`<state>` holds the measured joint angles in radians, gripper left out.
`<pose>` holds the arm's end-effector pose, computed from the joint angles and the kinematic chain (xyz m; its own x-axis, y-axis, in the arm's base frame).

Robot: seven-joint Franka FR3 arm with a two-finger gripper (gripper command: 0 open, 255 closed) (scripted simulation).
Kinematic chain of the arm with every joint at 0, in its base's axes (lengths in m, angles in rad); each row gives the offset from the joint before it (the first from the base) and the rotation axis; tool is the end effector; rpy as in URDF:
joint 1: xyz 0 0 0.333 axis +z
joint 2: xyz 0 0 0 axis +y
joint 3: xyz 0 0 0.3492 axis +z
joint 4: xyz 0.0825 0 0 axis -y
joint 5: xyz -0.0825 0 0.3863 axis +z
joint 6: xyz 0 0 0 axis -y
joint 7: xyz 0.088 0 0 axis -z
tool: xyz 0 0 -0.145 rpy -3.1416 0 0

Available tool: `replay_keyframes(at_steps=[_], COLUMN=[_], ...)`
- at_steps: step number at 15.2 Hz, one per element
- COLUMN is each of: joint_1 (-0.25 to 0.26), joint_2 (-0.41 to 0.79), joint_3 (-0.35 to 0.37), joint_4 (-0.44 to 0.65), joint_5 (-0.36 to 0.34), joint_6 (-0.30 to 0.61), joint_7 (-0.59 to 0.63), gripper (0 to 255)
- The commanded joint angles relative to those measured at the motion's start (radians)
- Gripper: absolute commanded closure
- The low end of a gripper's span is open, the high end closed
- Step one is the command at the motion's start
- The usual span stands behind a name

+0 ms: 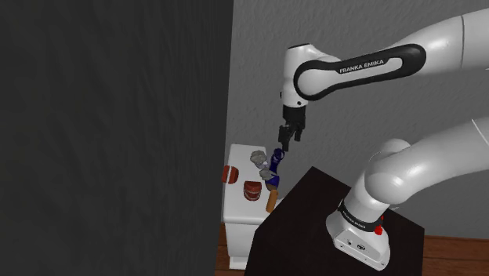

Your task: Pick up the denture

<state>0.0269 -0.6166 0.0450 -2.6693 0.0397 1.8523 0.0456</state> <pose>0.3024 0.0256 0.3998 0.9799 0.0005 -0.1996 0.0005 -1.0000 -0.0001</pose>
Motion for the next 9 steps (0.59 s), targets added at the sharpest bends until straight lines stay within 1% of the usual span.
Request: replay_keyframes(at_steps=[1, 5, 9], joint_1=[0.006, 0.021, 0.037], joint_2=[0.054, 0.193, 0.357], joint_3=[-0.002, -0.003, -0.002], joint_4=[-0.023, -0.051, -0.049], joint_5=[0.002, 0.010, 0.021], joint_6=[0.091, 0.276, 0.458], joint_7=[-0.023, -0.065, -0.110], gripper=[0, 0, 0])
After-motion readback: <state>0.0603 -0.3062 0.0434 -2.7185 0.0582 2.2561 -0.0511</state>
